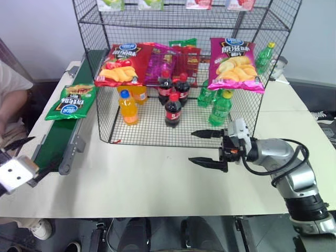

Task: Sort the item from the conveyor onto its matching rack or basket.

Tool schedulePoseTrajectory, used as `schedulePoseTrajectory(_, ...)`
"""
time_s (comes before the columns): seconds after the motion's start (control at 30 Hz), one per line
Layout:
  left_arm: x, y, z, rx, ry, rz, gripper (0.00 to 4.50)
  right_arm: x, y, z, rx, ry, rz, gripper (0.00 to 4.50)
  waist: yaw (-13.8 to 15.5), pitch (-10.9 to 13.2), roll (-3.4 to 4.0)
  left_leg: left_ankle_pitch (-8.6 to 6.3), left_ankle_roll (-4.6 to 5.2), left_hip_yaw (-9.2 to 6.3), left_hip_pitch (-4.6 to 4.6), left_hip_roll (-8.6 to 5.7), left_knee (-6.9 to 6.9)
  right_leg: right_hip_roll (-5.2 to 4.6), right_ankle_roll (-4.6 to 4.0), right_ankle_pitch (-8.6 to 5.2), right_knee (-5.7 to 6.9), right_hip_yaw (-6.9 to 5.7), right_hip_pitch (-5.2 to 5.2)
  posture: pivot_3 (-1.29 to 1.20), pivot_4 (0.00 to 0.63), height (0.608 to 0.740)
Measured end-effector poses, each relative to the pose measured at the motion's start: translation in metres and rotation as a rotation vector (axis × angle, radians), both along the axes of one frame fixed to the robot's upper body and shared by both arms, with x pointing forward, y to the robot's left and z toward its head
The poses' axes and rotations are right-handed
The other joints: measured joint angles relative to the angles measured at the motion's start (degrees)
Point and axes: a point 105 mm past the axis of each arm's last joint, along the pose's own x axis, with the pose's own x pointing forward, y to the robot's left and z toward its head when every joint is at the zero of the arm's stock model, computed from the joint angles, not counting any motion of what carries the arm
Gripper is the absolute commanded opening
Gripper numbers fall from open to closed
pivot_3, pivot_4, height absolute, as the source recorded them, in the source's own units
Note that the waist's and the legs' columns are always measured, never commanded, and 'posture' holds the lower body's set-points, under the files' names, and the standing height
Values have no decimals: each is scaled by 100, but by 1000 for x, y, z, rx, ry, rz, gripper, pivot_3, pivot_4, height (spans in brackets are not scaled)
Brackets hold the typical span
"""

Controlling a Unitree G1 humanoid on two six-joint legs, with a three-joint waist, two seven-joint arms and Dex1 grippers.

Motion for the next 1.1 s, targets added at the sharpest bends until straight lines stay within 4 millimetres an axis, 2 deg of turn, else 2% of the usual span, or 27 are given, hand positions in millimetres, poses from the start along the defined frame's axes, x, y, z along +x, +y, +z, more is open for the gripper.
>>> schedulePoseTrajectory(0.1, -8, 3, -2, 76, -4, 5, 4500, -2, 13, -5, -5, -20, 32, 4434, -5, 0, 0, -1, 1, 0, -6, 1, -3, -1, 0, 0, -4, -1, -5, 0, 150, 739)
schedulePoseTrajectory(0.17, -12, 2, -8, 126, 9, -4, 4500, -1, 24, -1, 24, -34, 47, 4434, -12, 0, 1, -1, 1, 0, -7, 1, -2, -2, 0, 0, -3, -2, -6, 0, 150, 739)
schedulePoseTrajectory(0.3, -21, 5, -17, 171, 35, -1, 4500, -3, 32, 6, 48, -61, 65, 4434, -15, 0, 0, -2, 1, 0, -7, 1, -5, -4, -1, 0, -5, -2, -7, 0, 150, 739)
schedulePoseTrajectory(0.5, -27, 6, -19, 195, 20, -8, 4500, -11, 48, 1, 49, -89, 136, 4434, -15, 0, 0, -2, 0, 0, -7, 1, -5, -7, -2, 0, -6, -2, -6, 0, 150, 739)
schedulePoseTrajectory(0.8, -29, 15, -22, 258, -3, 24, 4500, -9, 44, -6, 23, -114, 136, 4434, -17, 0, 0, -2, 0, 0, -7, 1, -6, -8, -2, 0, -7, -4, -6, 0, 150, 739)
schedulePoseTrajectory(1.1, -26, 14, -34, 260, -15, 35, 4500, -5, 37, -12, -28, -126, 120, 4434, -16, 0, 0, -2, 0, 0, -7, 1, -6, -8, -2, 0, -6, -5, -6, 0, 150, 739)
